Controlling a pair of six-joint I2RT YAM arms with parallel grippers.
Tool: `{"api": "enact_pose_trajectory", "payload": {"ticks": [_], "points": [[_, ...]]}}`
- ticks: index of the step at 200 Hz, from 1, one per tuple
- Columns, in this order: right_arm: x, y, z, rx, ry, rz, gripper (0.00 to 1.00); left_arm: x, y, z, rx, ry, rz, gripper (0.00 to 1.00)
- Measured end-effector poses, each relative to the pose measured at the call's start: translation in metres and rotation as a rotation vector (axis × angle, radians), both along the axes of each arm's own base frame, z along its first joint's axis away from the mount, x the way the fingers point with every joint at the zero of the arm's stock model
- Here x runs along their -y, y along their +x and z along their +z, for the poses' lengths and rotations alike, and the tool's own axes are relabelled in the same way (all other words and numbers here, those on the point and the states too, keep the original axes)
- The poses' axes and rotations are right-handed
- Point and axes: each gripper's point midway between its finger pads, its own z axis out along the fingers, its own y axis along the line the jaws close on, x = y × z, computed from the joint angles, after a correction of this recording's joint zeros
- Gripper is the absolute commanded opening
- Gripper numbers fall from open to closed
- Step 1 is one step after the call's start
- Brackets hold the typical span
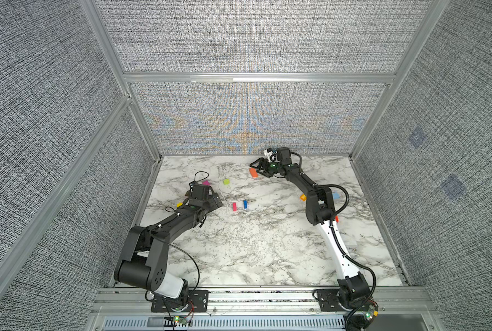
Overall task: Build the wood block tower
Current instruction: 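Move the right gripper over the orange block while the left arm rises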
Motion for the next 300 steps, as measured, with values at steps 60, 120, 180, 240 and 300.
{"api": "enact_pose_trajectory", "payload": {"ticks": [60,120,180,240,300], "points": [[-0.026,-0.013,0.002,0.019,0.023,0.064,0.78,0.0,-0.002,-0.001,0.002,-0.001,-0.005,0.99],[-0.054,-0.055,0.003,0.029,-0.093,0.172,0.73,-0.003,-0.011,0.005,0.043,-0.012,-0.003,0.99],[-0.073,-0.09,-0.007,0.12,-0.364,0.24,0.73,-0.007,-0.014,0.011,0.077,-0.012,0.009,0.99],[-0.081,-0.102,-0.011,0.244,-0.677,0.227,0.75,-0.007,-0.014,0.012,0.083,-0.012,0.011,0.99],[-0.045,-0.098,-0.016,0.192,-0.789,0.147,0.75,-0.006,-0.007,0.027,0.105,0.013,-0.015,0.95]]}}
